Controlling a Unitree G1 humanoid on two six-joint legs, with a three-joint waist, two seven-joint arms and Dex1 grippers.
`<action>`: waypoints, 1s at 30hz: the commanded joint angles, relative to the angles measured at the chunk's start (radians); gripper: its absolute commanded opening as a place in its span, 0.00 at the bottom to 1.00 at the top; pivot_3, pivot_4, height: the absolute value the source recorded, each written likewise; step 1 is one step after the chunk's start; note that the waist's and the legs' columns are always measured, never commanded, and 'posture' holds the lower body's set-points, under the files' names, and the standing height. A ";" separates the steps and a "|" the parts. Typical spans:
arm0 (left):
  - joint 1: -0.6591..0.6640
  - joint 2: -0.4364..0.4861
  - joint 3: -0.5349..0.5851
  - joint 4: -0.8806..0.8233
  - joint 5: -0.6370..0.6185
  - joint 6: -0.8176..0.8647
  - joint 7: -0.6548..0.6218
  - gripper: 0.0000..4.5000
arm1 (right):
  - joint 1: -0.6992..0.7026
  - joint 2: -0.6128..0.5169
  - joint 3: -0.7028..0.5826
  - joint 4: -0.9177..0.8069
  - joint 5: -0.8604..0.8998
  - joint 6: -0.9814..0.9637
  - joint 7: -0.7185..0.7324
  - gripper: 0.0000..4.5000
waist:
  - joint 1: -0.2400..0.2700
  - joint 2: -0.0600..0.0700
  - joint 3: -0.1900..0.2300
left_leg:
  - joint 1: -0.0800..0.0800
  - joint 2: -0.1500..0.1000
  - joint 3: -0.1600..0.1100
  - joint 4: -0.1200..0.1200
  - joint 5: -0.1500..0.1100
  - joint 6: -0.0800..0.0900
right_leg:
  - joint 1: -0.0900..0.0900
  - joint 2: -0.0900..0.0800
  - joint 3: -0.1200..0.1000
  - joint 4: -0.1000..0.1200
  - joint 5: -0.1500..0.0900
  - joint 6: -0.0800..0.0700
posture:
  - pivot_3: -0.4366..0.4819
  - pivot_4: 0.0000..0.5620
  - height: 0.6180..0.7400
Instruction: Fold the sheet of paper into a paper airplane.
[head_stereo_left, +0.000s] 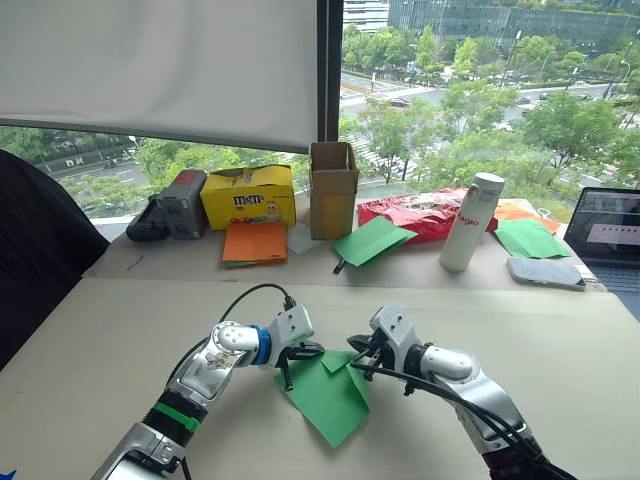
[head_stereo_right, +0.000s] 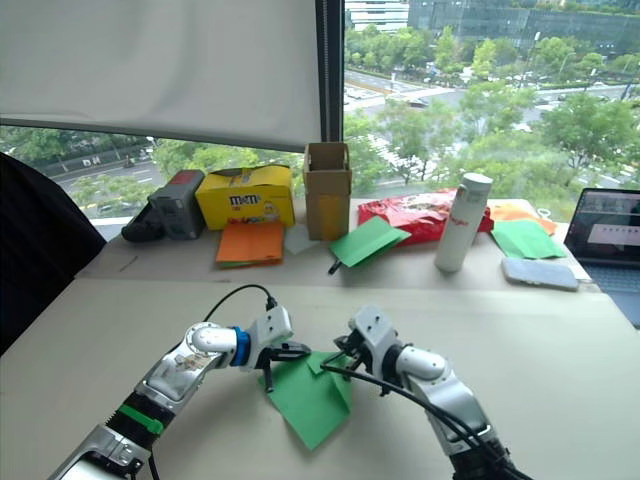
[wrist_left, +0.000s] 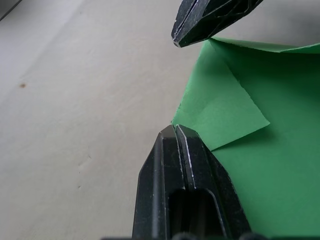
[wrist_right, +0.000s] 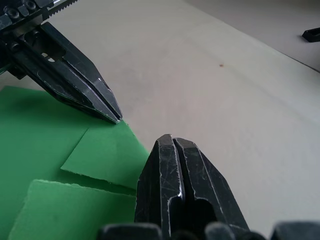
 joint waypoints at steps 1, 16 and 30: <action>0.000 -0.005 0.027 -0.010 -0.010 0.033 0.013 0.00 | -0.002 -0.001 0.007 -0.001 0.001 -0.015 0.009 0.00 | 0.000 0.000 0.000 | 0.000 0.000 0.000 0.000 0.000 0.000 | 0.000 0.000 0.000 0.000 0.000 0.000 | 0.48 0.27 0.31; 0.061 0.063 0.173 -0.086 -0.095 0.168 0.037 0.00 | -0.012 0.003 0.033 0.029 -0.005 -0.024 0.021 0.00 | 0.000 0.000 0.000 | 0.000 0.001 0.000 0.000 0.000 0.000 | -0.001 0.000 0.000 0.000 0.001 -0.001 | 0.48 0.27 0.31; -0.014 -0.056 0.068 -0.032 -0.083 0.036 -0.014 0.00 | 0.007 -0.005 0.019 0.001 -0.013 -0.014 0.017 0.00 | -0.001 0.000 0.000 | -0.001 0.000 0.000 0.000 0.000 0.000 | -0.001 0.000 0.000 0.000 0.001 -0.002 | 0.48 0.27 0.31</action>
